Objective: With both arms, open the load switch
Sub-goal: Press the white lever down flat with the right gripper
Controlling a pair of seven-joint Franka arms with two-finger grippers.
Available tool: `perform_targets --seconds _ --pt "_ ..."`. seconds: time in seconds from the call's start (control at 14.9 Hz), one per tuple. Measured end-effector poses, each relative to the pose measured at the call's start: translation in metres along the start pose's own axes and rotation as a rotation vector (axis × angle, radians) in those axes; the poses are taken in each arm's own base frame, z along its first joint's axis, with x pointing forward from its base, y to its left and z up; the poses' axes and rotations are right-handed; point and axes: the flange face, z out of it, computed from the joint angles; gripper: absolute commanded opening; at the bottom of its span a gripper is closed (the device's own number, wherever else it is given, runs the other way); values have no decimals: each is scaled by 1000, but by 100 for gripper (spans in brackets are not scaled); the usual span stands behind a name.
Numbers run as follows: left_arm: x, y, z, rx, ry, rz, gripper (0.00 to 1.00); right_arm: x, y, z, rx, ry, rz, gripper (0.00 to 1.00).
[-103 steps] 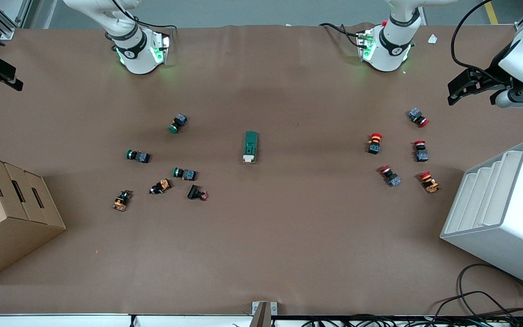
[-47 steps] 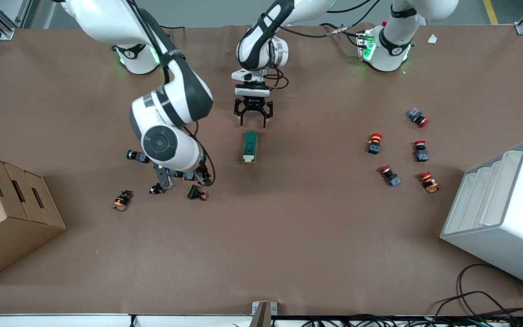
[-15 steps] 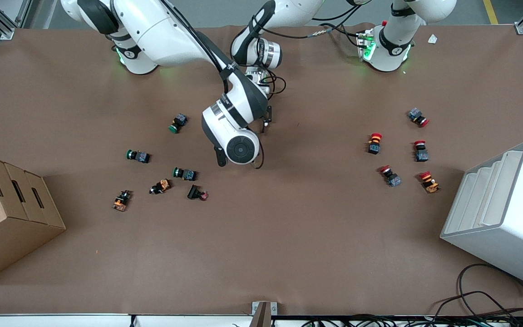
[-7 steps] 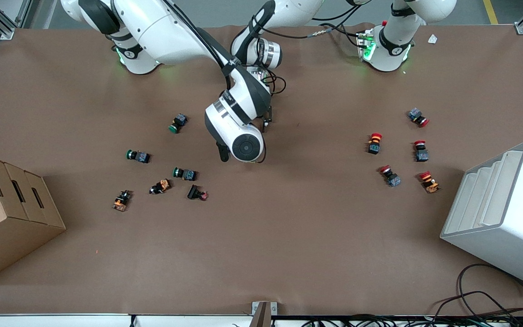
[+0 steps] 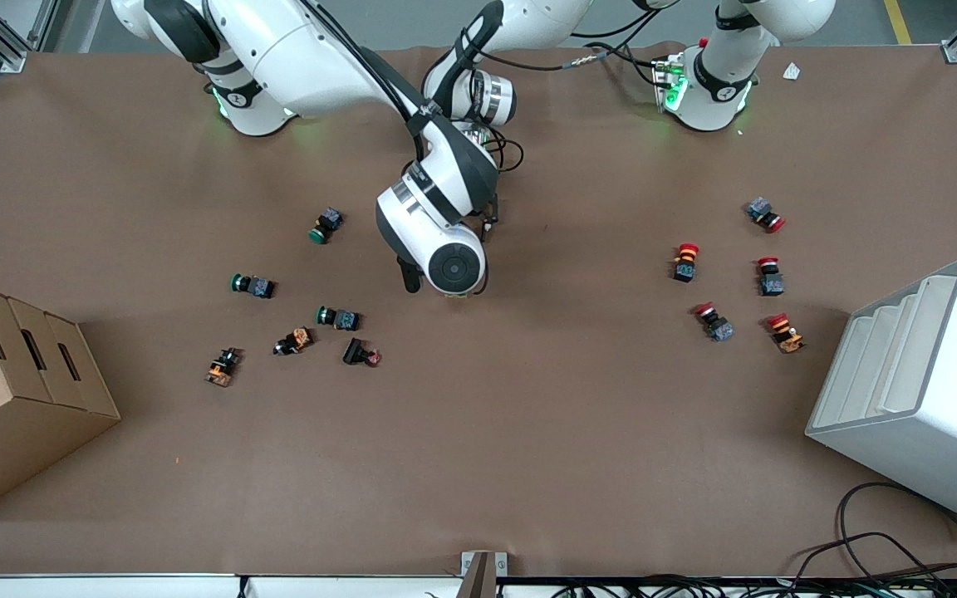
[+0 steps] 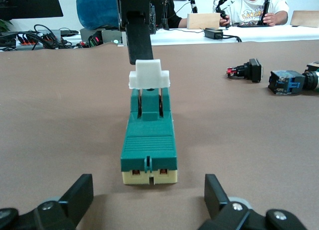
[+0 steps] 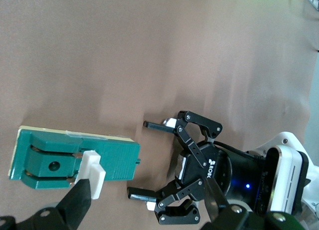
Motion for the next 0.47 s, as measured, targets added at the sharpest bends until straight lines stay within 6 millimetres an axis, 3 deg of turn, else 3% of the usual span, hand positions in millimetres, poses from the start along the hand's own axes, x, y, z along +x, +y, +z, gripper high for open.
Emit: perform_targets --seconds 0.47 --pt "0 0 0 0 2 1 99 -2 2 19 -30 21 -2 100"
